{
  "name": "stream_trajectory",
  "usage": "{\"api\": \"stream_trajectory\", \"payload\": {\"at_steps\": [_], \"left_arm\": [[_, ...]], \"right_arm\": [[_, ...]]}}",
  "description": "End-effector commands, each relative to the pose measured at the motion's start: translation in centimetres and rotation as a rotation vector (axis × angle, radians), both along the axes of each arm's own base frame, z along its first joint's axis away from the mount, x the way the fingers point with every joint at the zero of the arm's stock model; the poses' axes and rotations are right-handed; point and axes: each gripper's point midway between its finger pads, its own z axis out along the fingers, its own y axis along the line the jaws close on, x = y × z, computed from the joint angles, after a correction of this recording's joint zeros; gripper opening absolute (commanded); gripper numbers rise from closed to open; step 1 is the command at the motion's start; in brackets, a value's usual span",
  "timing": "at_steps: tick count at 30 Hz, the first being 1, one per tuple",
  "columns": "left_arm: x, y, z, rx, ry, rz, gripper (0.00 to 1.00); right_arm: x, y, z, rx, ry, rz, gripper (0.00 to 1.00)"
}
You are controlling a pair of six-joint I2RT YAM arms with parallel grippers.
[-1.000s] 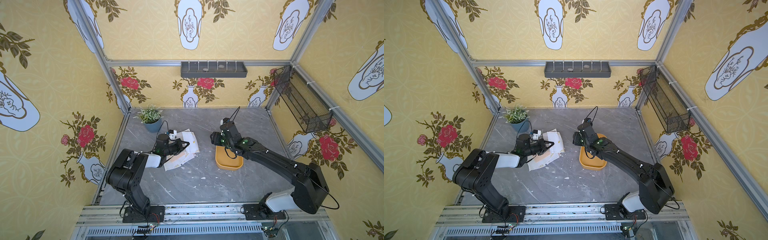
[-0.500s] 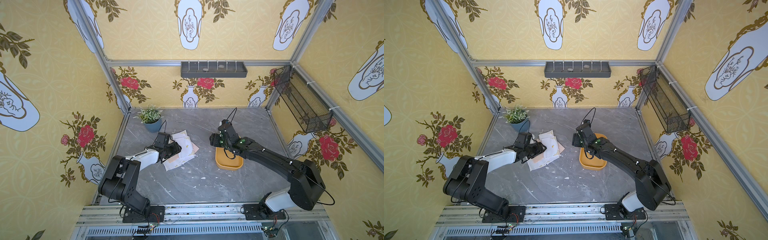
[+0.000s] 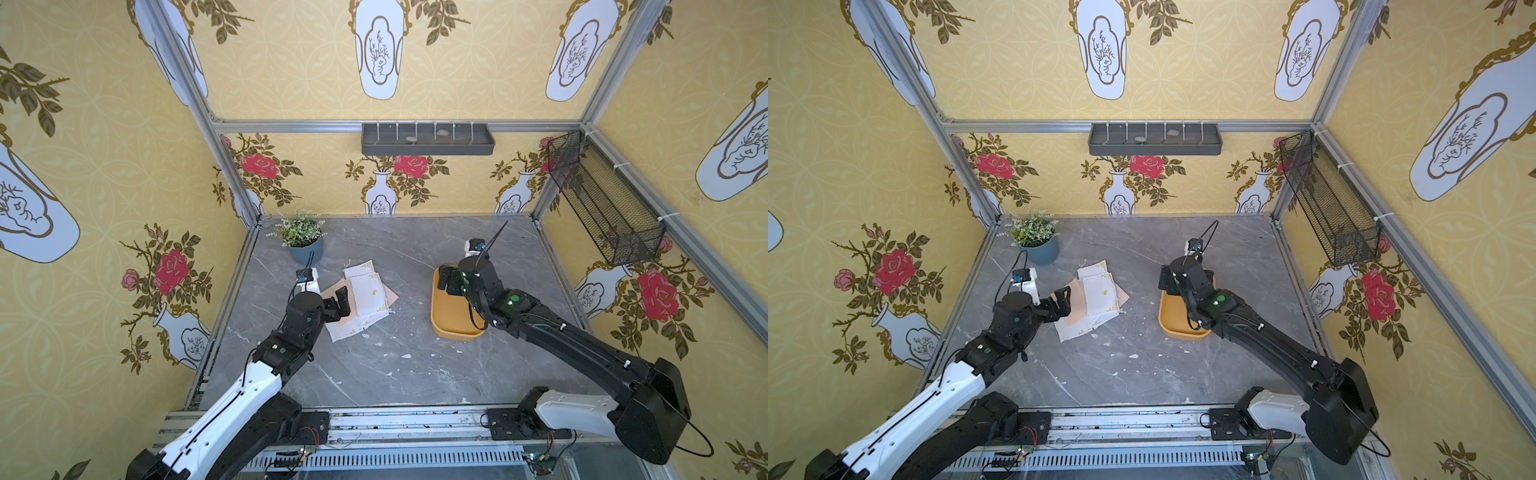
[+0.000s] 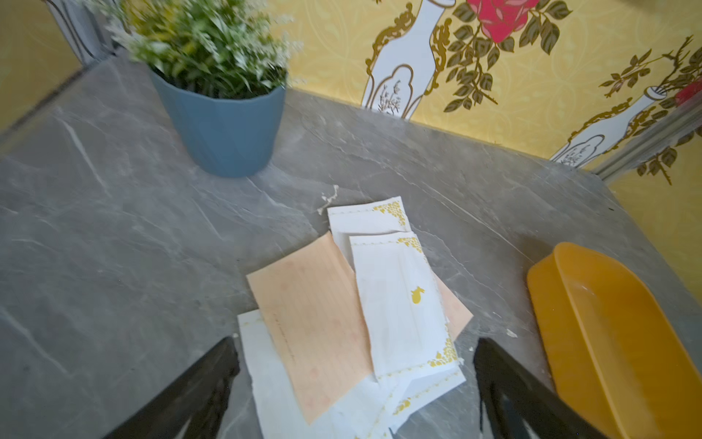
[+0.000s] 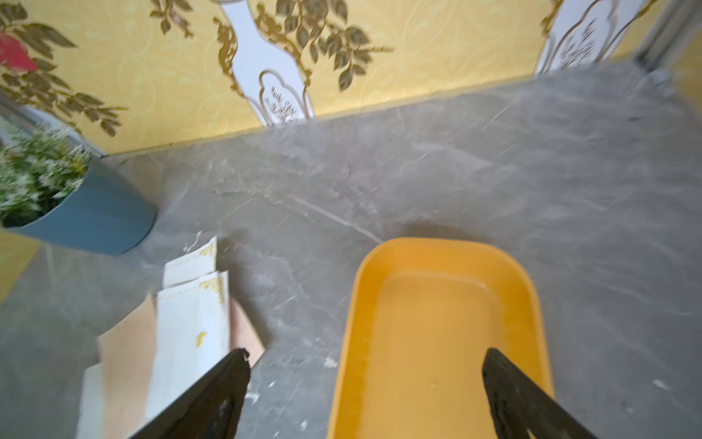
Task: Take out the stationery paper from the storage box
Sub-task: Place the stationery paper at the center of the board, then reset both arms
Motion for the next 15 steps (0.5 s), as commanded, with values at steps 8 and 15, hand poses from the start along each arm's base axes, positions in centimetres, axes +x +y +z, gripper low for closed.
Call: {"api": "stream_trajectory", "payload": {"at_steps": [8, 15], "left_arm": [[-1.1, 7.5, 0.0, 0.357, -0.119, 0.288, 0.99], [0.2, 9.8, -0.7, 0.443, -0.113, 0.355, 0.99]], "right_arm": [[-0.6, -12.4, -3.7, -0.370, -0.323, -0.334, 0.97], [-0.4, -16.3, -7.1, -0.462, -0.292, -0.432, 0.97]]}}
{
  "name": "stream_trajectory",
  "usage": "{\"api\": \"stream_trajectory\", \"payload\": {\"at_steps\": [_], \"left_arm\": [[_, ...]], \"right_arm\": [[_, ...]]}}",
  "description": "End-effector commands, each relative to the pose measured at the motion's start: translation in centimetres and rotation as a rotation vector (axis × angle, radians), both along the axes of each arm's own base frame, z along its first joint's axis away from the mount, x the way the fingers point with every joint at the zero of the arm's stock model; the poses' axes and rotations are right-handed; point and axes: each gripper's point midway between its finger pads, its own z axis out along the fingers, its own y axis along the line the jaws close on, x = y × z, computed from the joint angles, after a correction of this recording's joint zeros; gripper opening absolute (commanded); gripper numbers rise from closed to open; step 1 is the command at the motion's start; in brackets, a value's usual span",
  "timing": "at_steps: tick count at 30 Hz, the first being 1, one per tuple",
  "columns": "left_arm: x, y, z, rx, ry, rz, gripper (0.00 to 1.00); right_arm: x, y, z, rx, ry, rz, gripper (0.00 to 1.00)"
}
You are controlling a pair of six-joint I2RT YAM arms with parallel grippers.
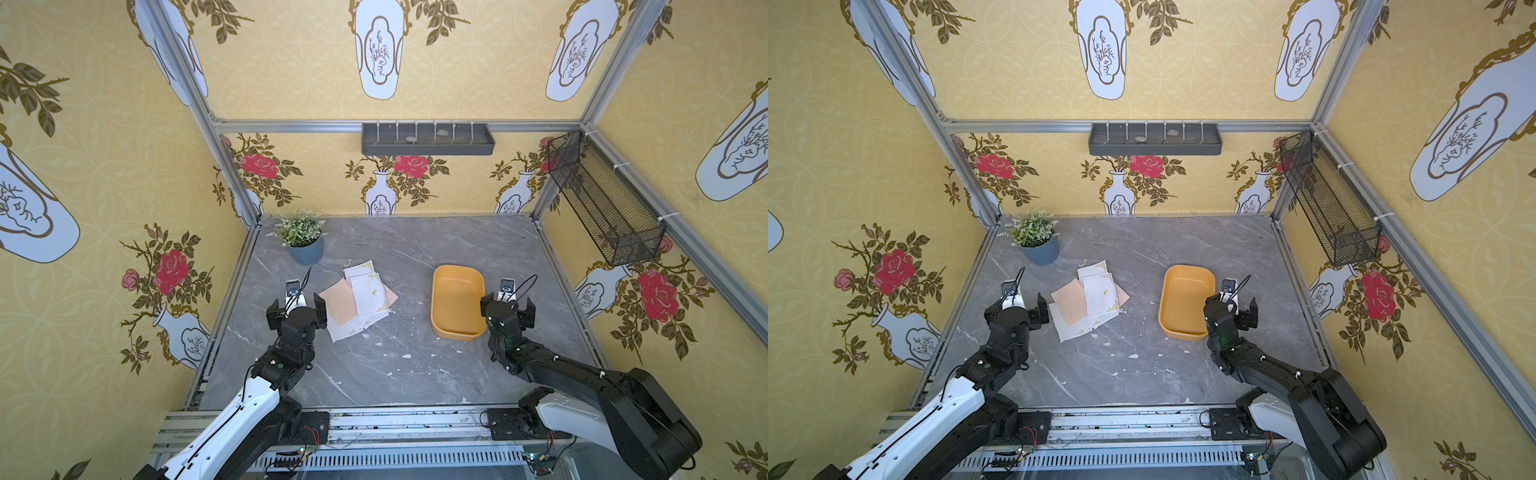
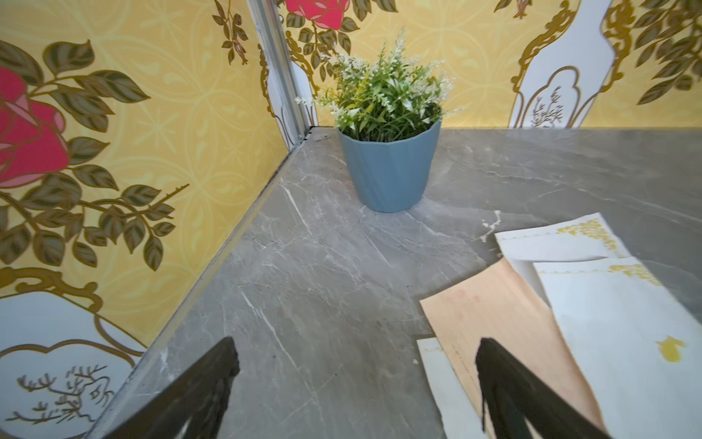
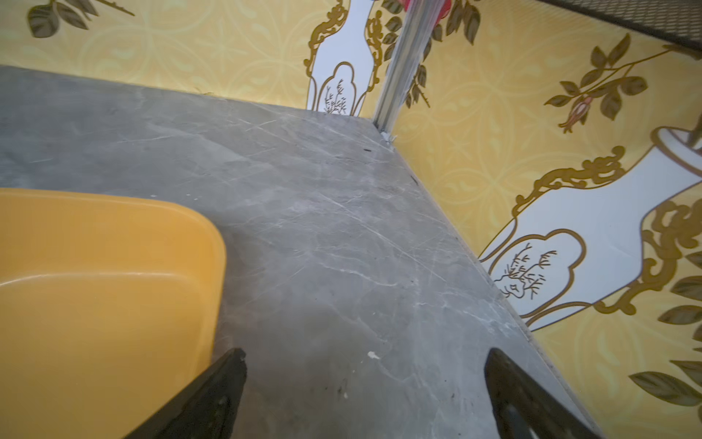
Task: Take out the stationery paper from the storage box
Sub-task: Reset both arms
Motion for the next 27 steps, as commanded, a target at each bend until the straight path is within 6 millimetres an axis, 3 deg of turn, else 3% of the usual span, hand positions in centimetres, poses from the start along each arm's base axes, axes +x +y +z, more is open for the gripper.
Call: {"api": "stream_trajectory", "payload": {"at_steps": [1, 6, 8, 12, 17, 22, 24, 27], "left_arm": [[0.6, 2.2, 0.4, 0.027, -0.067, 0.065, 0.99], [1.5, 4.9, -2.6, -0.069, -0.095, 0.071, 0.99], [1.6, 5.8, -2.9, -0.020, -0.090, 0.105, 0.99], [2.8, 6.5, -3.1, -0.047, -0.103, 0.090, 0.99], [4.9, 7.9, -3.8, -0.095, -0.084, 0.096, 0.99], [7.3, 5.5, -5.0, -0.160, -0.084, -0.094, 0.99], [8.3, 5.3, -6.8, -0.166, -0.047, -0.110, 0.99], [9.3, 4.7, -7.7, -0.180, 0.028, -0.147, 0.99]], "right_arm": [[1.0, -1.3, 1.6, 0.019, -0.119, -0.046, 0.97], [2.6, -2.5, 0.9, 0.022, -0.132, -0.040, 0.97], [3.4, -3.4, 1.0, 0.040, -0.161, -0.051, 0.97], [5.2, -4.9, -1.1, 0.086, -0.065, -0.097, 0.97], [4.4, -5.0, -0.8, 0.159, -0.106, -0.026, 0.97], [4.1, -5.6, -1.1, 0.228, -0.115, 0.010, 0.97], [4.4, -5.9, -1.6, 0.295, -0.087, 0.045, 0.97], [4.3, -6.6, -2.7, 0.390, -0.087, 0.086, 0.97]]}}
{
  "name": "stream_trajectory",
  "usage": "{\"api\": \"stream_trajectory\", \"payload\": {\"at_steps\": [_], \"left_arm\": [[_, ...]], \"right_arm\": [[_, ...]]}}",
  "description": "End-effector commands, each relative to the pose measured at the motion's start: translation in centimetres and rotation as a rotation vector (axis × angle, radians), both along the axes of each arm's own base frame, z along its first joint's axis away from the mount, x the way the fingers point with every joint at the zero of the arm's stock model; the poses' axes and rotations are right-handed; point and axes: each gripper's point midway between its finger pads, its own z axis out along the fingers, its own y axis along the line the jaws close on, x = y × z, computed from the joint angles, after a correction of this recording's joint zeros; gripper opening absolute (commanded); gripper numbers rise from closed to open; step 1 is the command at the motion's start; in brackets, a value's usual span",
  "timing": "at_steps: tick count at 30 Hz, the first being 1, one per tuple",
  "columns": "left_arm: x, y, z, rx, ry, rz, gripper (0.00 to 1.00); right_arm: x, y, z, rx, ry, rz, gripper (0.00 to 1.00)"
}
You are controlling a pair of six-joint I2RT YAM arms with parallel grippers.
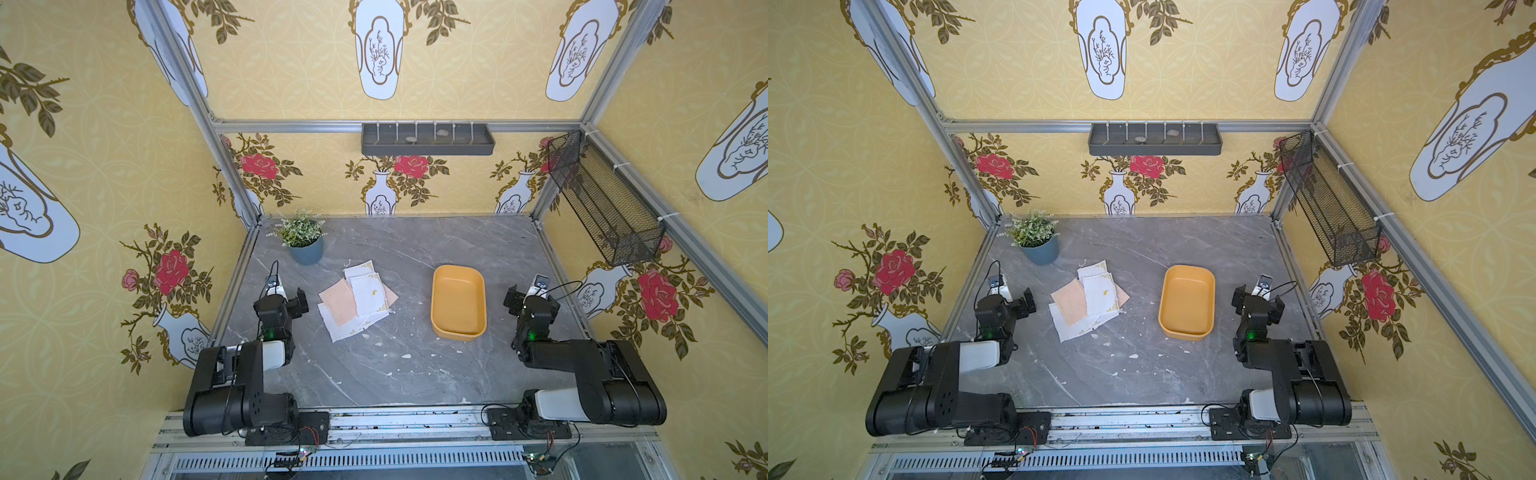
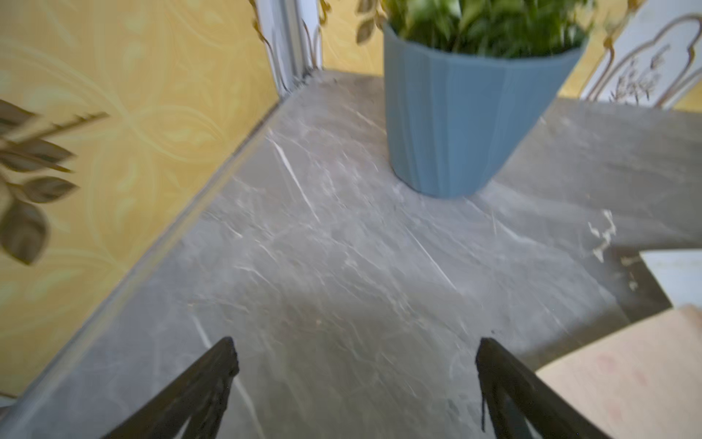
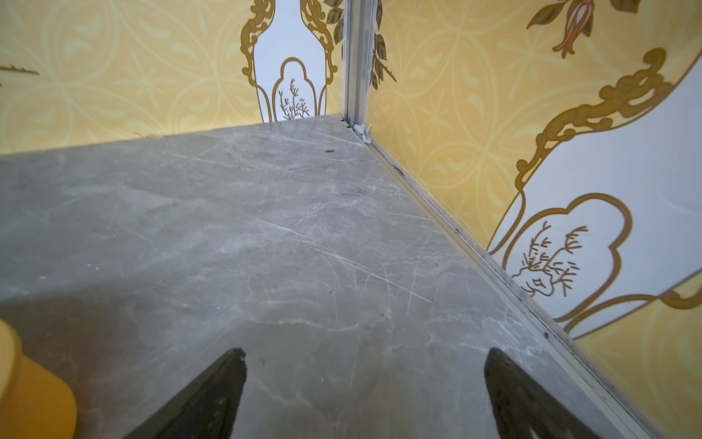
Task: Take out the stationery paper from the storage box
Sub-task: Reset both arms
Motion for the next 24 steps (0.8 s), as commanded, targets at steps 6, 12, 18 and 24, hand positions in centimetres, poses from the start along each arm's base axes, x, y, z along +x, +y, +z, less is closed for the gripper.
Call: {"api": "stream_trajectory", "payload": {"at_steps": [6, 12, 18, 24], "left_arm": [[1.5, -0.9, 2.0, -0.010, -0.087, -0.069, 0.99], [1.4, -1.0, 2.0, -0.010, -0.082, -0.071, 0.99], [1.4, -1.0, 2.0, -0.010, -0.081, -0.072, 0.99], [1.6, -1.1, 1.8, -0.012, -0.069, -0.081, 0.99]], "right_arm": [[0.3, 1.3, -0.7, 0.120, -0.031, 0.116, 0.97], [-0.1, 2.0, -0.3, 0.092, -0.054, 0.149, 0.97], [-0.3, 1.7, -0.1, 0.103, -0.068, 0.129, 0.97], [0.2, 1.1, -0.5, 0.111, -0.043, 0.089, 0.97]]}}
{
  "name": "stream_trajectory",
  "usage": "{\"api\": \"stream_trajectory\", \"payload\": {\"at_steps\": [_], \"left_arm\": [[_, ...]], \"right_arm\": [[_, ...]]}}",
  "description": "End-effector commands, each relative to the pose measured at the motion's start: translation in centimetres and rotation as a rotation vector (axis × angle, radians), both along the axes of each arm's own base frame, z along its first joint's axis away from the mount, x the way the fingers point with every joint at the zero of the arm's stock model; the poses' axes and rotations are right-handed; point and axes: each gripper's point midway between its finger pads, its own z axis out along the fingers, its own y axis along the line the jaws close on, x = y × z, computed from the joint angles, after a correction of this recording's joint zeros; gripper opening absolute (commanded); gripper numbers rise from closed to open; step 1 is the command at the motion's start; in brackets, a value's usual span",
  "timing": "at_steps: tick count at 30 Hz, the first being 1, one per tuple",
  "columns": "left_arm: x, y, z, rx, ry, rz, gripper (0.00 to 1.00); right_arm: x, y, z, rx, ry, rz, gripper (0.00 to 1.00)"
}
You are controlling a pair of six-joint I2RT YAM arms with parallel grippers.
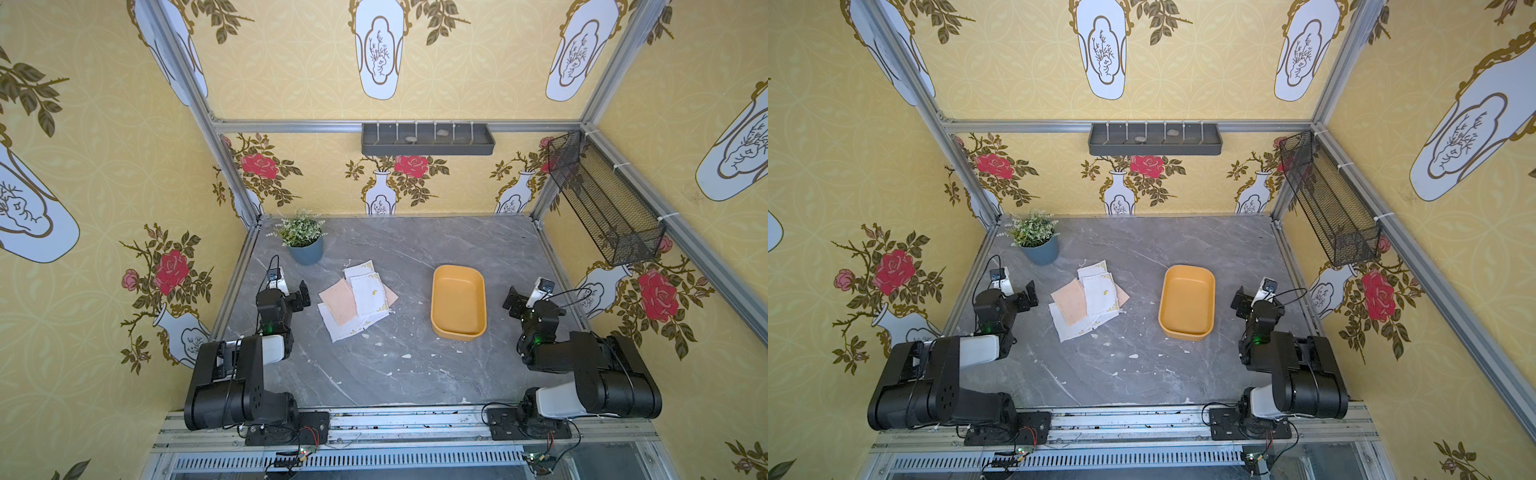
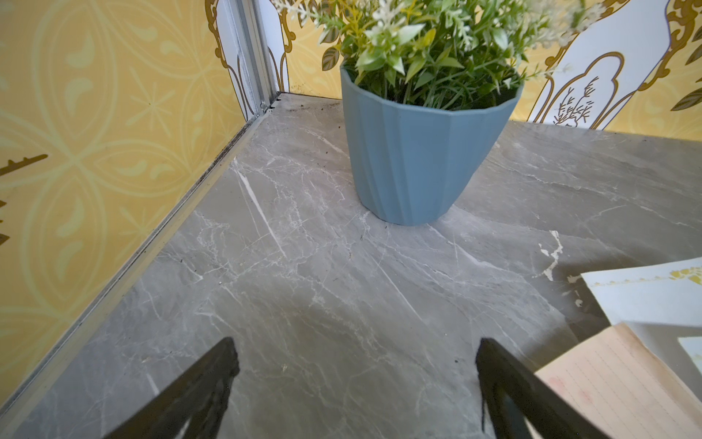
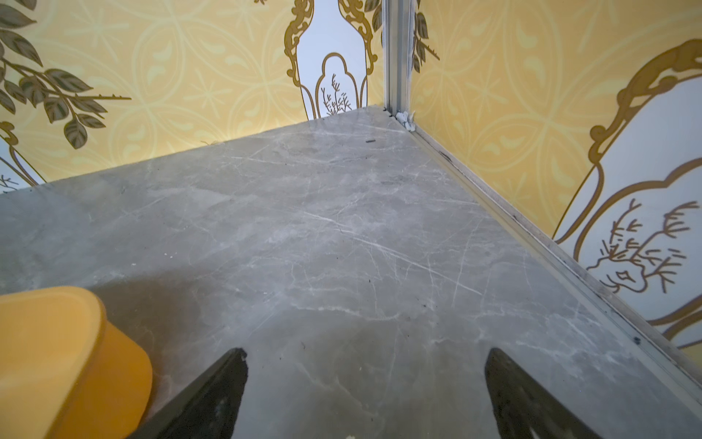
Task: Take out the stationery paper from the storage box
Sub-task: Reset both arms
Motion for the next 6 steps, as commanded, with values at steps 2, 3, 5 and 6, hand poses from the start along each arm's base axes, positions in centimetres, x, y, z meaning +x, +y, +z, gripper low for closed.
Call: {"api": "stream_trajectory", "payload": {"at_steps": [2, 3, 5, 6], "left_arm": [[0.13, -0.23, 0.00, 0.004, 0.001, -0.018, 0.99], [0.10, -0.25, 0.02, 0.003, -0.001, -0.018, 0.99], [0.00, -0.26, 0.04, 0.005, -0.003, -0.019, 0.99], [0.02, -0.30, 0.08, 0.005, -0.005, -0.020, 0.99]], "right_arm": [[0.06, -0.37, 0.13, 0.004, -0.005, -0.024, 0.97], [0.05, -0.38, 0.11, 0.005, -0.005, -0.025, 0.97], [0.05, -0.38, 0.16, 0.004, -0.007, -0.025, 0.97], [0.06, -0.36, 0.20, 0.004, -0.008, -0.024, 0.97]]}}
